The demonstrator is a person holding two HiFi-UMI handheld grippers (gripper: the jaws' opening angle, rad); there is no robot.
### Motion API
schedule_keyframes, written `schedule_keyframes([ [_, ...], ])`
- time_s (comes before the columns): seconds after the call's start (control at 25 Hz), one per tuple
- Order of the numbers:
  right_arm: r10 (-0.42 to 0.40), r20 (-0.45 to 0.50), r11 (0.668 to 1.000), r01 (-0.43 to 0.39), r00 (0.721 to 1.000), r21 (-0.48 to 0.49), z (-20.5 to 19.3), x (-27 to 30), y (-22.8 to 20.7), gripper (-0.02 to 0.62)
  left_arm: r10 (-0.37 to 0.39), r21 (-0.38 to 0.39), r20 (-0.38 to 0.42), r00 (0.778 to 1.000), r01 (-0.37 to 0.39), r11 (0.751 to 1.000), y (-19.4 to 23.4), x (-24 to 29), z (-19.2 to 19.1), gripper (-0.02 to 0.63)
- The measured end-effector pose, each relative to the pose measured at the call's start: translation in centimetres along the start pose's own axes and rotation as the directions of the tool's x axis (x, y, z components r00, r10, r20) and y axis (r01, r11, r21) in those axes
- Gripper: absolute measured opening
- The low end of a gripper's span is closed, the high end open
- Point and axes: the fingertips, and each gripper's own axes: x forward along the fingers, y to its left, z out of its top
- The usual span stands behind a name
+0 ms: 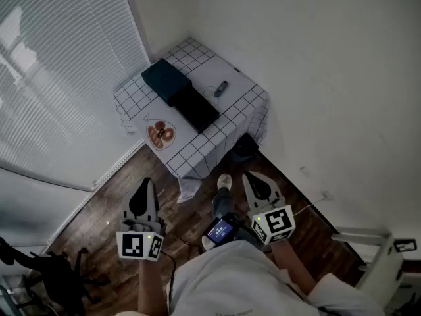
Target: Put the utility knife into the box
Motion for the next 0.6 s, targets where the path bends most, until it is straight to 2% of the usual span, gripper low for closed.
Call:
schedule_keyframes([
  [0.12,-0.004,0.014,1.0,0.004,1.0,0.003,0.3,-4.5,3.1,0.006,-0.044,0.038,-0.032,0.999,0.045,0.998,-2.7,-5.3,0.6,0.008],
  [0.24,-0.017,0.014,1.0,0.017,1.0,0.005,0.6,-6.8,4.7,0.006,-0.055,0.037,-0.03,0.998,0.057,0.998,-4.3,-8.1,0.7,0.008],
  [0.36,-0.024,0.001,1.0,0.024,1.0,-0.007,0.4,-8.5,5.3,0.006,-0.043,0.023,-0.02,0.999,0.043,0.999,-5.7,-9.5,1.0,0.008],
  [0.48,-0.04,-0.004,0.999,0.04,0.999,-0.018,0.5,-9.3,5.6,0.006,-0.065,0.034,-0.024,0.998,0.066,0.997,-6.9,-9.8,1.2,0.008],
  [0.6,-0.056,0.003,0.998,0.056,0.998,-0.021,0.8,-9.8,5.8,0.006,-0.081,0.0,-0.022,0.996,0.081,0.997,-7.3,-9.7,1.1,0.008],
])
